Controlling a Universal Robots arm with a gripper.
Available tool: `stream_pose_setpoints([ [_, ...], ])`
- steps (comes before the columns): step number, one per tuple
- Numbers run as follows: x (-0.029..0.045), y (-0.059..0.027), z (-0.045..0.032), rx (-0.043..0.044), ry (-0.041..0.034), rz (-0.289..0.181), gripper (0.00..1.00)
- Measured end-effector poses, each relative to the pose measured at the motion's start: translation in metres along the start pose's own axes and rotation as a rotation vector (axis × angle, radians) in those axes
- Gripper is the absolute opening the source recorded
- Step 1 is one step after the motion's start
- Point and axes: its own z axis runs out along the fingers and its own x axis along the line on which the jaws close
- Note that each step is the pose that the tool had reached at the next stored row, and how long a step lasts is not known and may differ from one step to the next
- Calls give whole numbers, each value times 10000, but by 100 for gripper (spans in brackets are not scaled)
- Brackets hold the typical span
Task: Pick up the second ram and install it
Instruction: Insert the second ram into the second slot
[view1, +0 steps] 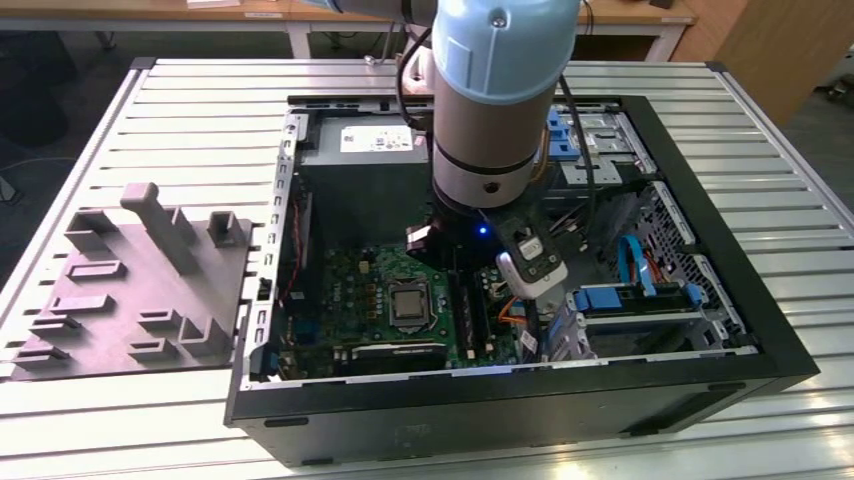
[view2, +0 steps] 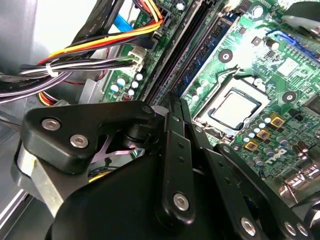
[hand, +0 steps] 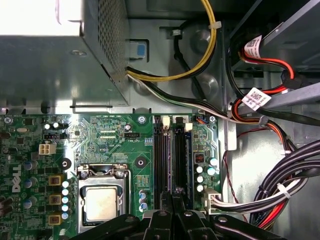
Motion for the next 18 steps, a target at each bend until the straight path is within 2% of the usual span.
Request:
stream_pose_setpoints([
  [18, 15, -2, 18, -3, 2, -31, 12],
])
